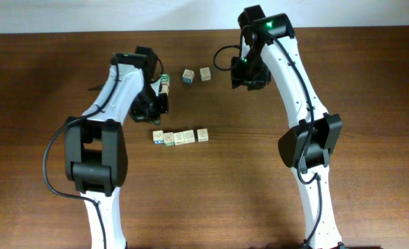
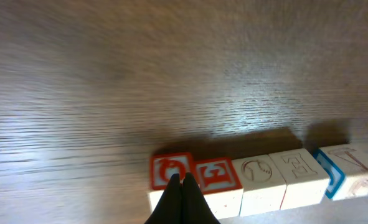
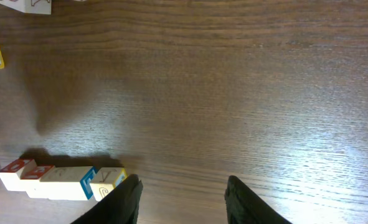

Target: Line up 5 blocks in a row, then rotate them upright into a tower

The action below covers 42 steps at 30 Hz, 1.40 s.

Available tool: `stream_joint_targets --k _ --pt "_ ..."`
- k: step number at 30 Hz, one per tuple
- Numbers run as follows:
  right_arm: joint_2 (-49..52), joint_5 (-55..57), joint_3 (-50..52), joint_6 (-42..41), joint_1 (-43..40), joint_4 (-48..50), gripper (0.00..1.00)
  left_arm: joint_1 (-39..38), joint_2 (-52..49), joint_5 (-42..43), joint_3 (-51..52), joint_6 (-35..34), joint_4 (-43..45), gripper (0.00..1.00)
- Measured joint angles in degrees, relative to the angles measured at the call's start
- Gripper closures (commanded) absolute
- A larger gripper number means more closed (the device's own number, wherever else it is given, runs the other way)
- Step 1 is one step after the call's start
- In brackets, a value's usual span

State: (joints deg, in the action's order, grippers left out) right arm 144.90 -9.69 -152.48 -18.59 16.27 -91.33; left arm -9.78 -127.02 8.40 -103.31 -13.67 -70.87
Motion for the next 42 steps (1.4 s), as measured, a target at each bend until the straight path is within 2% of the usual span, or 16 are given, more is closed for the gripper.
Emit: stream_joint_targets --k 6,12,21,29,34,35,36,39,42 --pt "0.0 0.7 0.0 0.4 0.0 0.0 0.55 -3.6 0.0 -4.3 3.7 -4.2 3.1 1.0" --pt "0.0 0.8 0.0 0.5 0.0 0.0 0.55 -3.7 0.0 -8.5 3.8 -5.4 7.1 1.0" --pt "0.0 0.8 0.0 0.6 0.0 -0.2 0.55 -3.7 0.0 -9.1 3.8 4.3 3.1 1.0" --pt "0.0 0.8 0.0 0.6 0.0 -0.2 0.55 -3.7 0.0 -8.4 3.8 5.1 0.4 1.0" --pt "0.0 1.0 0.0 0.6 0.0 -0.2 0.55 -3.7 0.0 -8.9 3.8 4.5 1.9 1.0" --pt "0.0 1.5 0.0 0.6 0.0 -0.2 0.6 -3.6 0.0 -10.8 3.7 2.8 1.9 1.0" --pt "0.0 1.7 0.0 0.6 0.0 -0.2 0.64 -3.0 0.0 -13.1 2.7 1.0 0.7 1.0" --pt "0.0 1.4 -0.2 0.6 0.0 -0.1 0.63 1.3 -0.1 -15.7 -3.8 -1.4 -5.7 1.0" --pt "-1.4 1.2 -8.2 1.0 0.2 -1.6 0.6 7.1 -0.2 -17.3 -17.7 -2.5 -15.8 1.0"
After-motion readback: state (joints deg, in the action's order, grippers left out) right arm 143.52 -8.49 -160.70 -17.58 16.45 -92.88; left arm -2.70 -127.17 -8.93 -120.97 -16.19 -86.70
